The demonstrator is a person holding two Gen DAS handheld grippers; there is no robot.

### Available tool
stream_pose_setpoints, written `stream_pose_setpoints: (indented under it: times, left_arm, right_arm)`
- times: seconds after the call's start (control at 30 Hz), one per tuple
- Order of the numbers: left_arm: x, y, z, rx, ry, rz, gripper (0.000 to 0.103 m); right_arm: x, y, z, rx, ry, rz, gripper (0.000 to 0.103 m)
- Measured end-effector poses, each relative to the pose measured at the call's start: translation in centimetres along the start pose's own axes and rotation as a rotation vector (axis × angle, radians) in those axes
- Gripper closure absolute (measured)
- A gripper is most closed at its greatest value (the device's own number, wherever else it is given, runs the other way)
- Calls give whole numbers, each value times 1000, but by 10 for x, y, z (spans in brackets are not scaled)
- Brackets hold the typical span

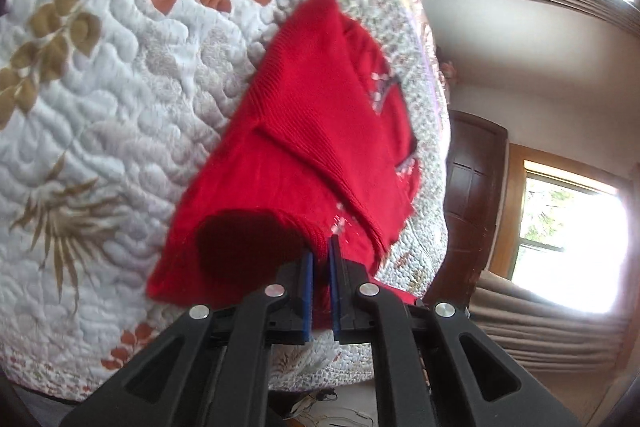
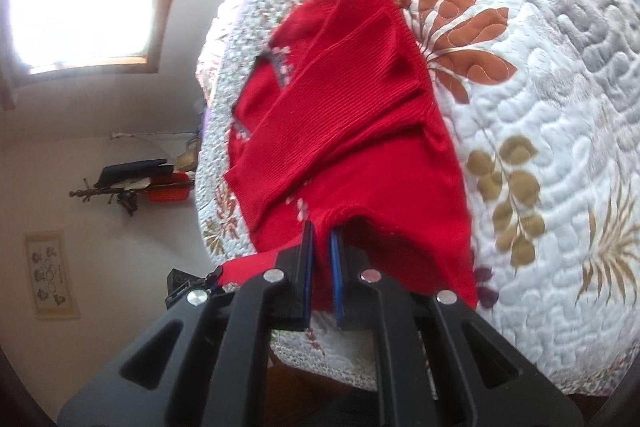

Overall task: Fold small clothes
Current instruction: 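Lay the hem down over the sleeves and open both grippers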

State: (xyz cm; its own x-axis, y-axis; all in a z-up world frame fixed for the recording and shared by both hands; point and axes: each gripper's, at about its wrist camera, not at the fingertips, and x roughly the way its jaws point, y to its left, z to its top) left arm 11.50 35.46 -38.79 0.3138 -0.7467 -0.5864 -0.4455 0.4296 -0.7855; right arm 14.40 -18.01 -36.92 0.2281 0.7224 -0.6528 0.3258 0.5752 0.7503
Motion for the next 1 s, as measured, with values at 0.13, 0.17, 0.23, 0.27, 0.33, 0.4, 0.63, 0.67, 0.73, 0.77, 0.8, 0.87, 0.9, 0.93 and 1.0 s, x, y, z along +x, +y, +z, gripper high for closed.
stream_pose_setpoints:
  times: [0.13, 0.17, 0.23, 0.27, 0.33, 0.4, 0.63, 0.67, 0.73, 0.77, 0.8, 0.87, 0.9, 0.93, 1.0]
  left_arm:
    - [24, 10, 23, -36, 19, 29, 95]
    - [29, 13, 27, -43, 19, 37, 94]
    - [35, 18, 35, -62, 17, 54, 86]
    - [39, 20, 38, -68, 21, 60, 76]
    - [41, 22, 41, -63, 24, 86, 61]
    - [41, 19, 44, -46, 28, 97, 58]
    - [19, -29, 27, 271, 19, 262, 51]
    - [20, -38, 25, 347, 18, 304, 50]
    - [25, -54, 19, 491, 17, 373, 48]
    - [28, -59, 19, 547, 14, 396, 47]
    - [31, -63, 17, 595, 10, 421, 47]
    - [41, -70, 17, 699, 8, 475, 46]
    - [47, -72, 20, 735, 10, 498, 45]
    - [53, -74, 23, 771, 19, 518, 45]
    - [64, -73, 30, 803, 40, 524, 45]
  right_arm:
    - [28, -12, 26, 29, 28, -65, 96]
    - [33, -14, 30, 31, 32, -76, 96]
    - [45, -18, 38, 36, 49, -89, 91]
    - [50, -19, 42, 37, 59, -102, 89]
    - [55, -18, 48, 28, 60, -114, 82]
    - [53, -14, 51, 13, 53, -119, 65]
    - [21, 18, 47, -183, 4, -209, 63]
    - [22, 23, 46, -221, 2, -238, 63]
    - [28, 33, 41, -328, 5, -310, 63]
    - [33, 38, 39, -376, 9, -337, 63]
    - [39, 42, 38, -418, 10, -360, 62]
    - [53, 48, 38, -498, 14, -405, 60]
    - [58, 49, 38, -529, 16, -422, 59]
    - [65, 50, 40, -559, 20, -439, 57]
    - [74, 50, 42, -588, 30, -453, 57]
